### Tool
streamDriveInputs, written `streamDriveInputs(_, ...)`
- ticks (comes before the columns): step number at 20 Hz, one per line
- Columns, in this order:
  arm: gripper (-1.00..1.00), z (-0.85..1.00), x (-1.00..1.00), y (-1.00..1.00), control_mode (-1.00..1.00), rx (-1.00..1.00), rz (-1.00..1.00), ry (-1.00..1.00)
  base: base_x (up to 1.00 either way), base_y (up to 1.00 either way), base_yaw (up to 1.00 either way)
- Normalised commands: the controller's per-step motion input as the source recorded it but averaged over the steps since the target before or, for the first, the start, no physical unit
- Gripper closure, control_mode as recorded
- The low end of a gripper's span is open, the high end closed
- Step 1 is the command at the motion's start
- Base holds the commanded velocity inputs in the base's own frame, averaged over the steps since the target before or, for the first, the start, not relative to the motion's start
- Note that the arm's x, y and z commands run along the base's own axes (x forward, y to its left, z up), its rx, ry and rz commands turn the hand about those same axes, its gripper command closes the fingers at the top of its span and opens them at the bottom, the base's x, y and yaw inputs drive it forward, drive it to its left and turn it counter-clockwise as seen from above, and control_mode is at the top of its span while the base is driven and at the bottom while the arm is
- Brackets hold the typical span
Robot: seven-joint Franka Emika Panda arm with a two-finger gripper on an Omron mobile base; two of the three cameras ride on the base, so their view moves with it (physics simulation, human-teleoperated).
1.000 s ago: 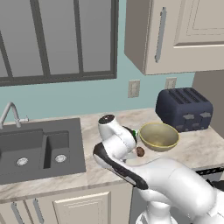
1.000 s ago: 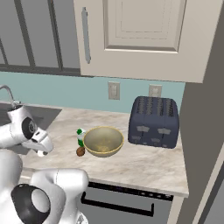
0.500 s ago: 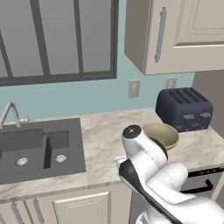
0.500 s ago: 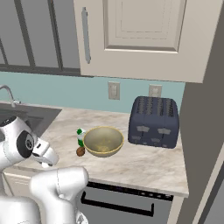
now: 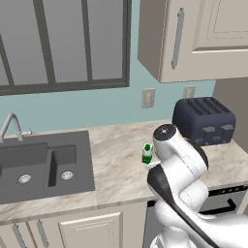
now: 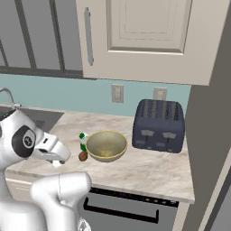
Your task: Gather the eggs and milk located in the vicinity of the sink area and place them right next to the bowl.
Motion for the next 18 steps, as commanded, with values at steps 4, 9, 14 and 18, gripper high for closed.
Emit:
streamDriveInputs(4,1.00,0.04,-0.11,-0.96,-1.00,0.06,0.11,-0.14,0.00,0.00,0.00)
streamDriveInputs(9,1.00,-0.01,0.08,-0.97,-1.00,0.06,0.04,0.00,0.00,0.00,0.00)
streamDriveInputs(14,1.00,-0.05,0.00,-1.00,-1.00,0.18,0.08,-0.01,0.00,0.00,0.00)
streamDriveInputs(18,1.00,-0.17,0.00,-0.91,-1.00,0.26,0.08,0.00,0.00,0.00,0.00)
